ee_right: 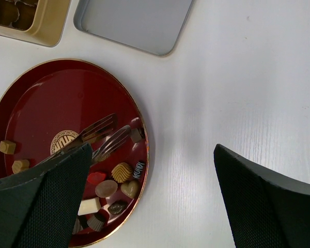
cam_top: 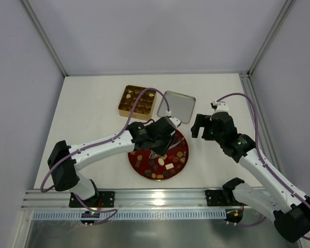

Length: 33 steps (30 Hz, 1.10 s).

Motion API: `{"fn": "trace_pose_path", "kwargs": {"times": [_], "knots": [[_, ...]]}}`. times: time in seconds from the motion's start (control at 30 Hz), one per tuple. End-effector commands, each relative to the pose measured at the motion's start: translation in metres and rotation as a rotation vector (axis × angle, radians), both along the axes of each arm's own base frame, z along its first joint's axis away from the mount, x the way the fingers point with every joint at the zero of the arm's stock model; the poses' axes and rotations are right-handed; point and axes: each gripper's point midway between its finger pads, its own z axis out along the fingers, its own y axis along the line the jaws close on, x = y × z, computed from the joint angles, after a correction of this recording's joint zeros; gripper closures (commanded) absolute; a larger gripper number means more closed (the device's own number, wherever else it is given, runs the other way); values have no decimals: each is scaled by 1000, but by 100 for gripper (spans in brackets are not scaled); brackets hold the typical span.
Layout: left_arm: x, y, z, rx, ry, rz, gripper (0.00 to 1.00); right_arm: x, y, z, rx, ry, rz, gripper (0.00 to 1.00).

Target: Pack the chocolate

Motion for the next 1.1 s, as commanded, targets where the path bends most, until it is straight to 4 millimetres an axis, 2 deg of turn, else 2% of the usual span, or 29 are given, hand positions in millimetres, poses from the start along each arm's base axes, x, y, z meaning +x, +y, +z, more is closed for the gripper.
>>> {"fn": "trace_pose_path", "kwargs": {"times": [0.0, 0.27, 0.43, 1.07], "knots": [[6, -24, 19, -76, -37, -26, 63, 7, -3, 25, 10, -69, -16, 0], [2, -31, 14, -63, -28, -59, 63, 5, -6, 22, 4, -67, -23, 0], [3, -29, 16, -63, -37, -57, 62, 5, -7, 22, 5, -68, -21, 0], [5, -30, 3, -16, -30, -70, 63, 3, -5, 16, 13, -58, -18, 0]]}}
